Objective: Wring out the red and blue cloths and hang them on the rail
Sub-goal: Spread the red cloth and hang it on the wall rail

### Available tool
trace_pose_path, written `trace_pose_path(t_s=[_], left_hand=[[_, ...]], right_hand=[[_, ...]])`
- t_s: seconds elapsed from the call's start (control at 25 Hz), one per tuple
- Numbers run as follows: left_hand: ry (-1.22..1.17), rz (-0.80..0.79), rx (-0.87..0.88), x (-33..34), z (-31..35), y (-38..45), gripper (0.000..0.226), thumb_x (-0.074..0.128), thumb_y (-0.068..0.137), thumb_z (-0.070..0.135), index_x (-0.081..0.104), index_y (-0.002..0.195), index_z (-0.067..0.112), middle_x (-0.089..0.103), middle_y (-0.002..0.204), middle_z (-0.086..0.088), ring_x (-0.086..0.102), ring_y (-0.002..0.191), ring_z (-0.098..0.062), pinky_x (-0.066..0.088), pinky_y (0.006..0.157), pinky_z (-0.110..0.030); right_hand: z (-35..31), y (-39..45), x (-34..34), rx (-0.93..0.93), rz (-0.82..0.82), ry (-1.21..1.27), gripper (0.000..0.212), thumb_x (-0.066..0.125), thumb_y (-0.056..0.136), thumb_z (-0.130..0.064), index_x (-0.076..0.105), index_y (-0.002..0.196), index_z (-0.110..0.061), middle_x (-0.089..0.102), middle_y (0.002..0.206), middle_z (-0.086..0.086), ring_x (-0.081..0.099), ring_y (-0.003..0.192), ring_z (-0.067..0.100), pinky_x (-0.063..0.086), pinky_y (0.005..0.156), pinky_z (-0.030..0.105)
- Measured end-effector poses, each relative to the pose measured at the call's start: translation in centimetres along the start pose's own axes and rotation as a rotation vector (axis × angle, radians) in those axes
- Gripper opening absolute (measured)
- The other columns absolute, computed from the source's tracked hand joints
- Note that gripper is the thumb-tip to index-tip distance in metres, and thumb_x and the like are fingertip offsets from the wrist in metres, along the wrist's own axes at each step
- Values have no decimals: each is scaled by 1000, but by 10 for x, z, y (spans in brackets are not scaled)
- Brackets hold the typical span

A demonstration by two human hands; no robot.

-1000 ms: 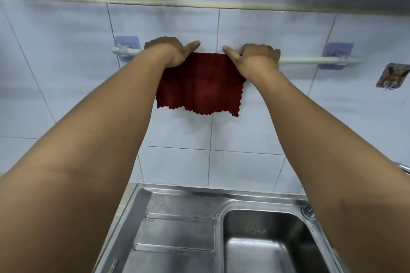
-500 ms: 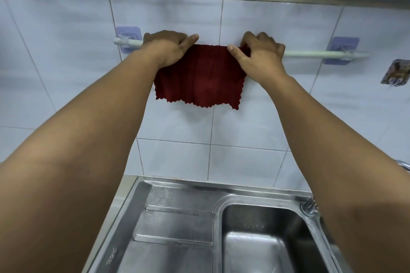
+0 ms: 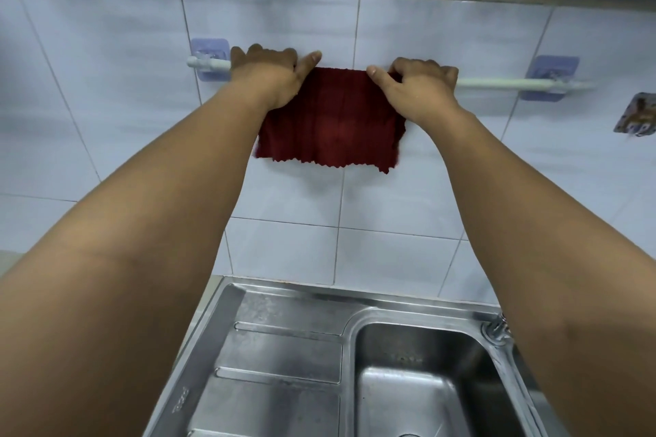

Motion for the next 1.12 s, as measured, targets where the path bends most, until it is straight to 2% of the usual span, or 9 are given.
trace_pose_path(t_s=[0.08,0.2,0.36,0.6,0.84,1.0,1.12], left_hand=[[-76,47,-18,0,0,0,63,14,96,61,41,125,13,59,115,-18,47,117,-37,25,104,-56],[-139,278,105,4,-11,-12,48,31,97,52,48,116,11,52,118,-17,46,113,-37,33,96,-51],[-109,434,152,12,-27,-21,42,37,97,46,57,115,14,56,114,-16,50,109,-36,32,97,-47],[-64,481,138,17,-45,-28,38,33,99,39,54,124,19,60,120,-12,52,114,-34,20,111,-49],[-69,404,83,15,-73,-33,37,29,100,37,49,129,23,57,126,-8,49,122,-30,6,113,-57],[-66,359,108,17,-78,-34,39,32,99,38,44,134,24,53,134,-8,45,128,-29,6,115,-57],[-99,481,79,22,-80,-44,46,40,95,37,42,137,18,47,141,-10,38,135,-28,14,116,-48]], right_hand=[[1,0,-1,1,-18,3,61,26,91,-67,59,110,-20,65,105,2,52,113,27,24,99,39],[2,-5,-1,-36,59,47,52,37,90,-63,50,107,-16,59,96,1,53,103,27,27,95,38],[6,-16,-1,-132,180,64,41,52,89,-48,50,108,-12,56,109,8,48,108,29,30,94,37],[3,-30,6,-177,321,-5,32,59,86,-32,55,111,-12,57,112,10,50,108,30,34,99,38],[-18,-33,12,-193,392,-124,33,60,84,-29,57,115,-16,61,113,6,48,117,30,24,112,43],[-22,-35,15,-176,379,-109,35,59,84,-28,56,117,-19,61,117,4,47,120,29,24,111,43],[-17,-47,20,-139,472,-103,39,60,82,-31,54,120,-21,55,125,2,48,122,26,24,111,45]])
Point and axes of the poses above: each hand's wrist, its own y-axis towards the middle knuckle, its own x-axis out of the palm, z = x × y, the point moved 3 cm from there along y, towards the middle knuckle
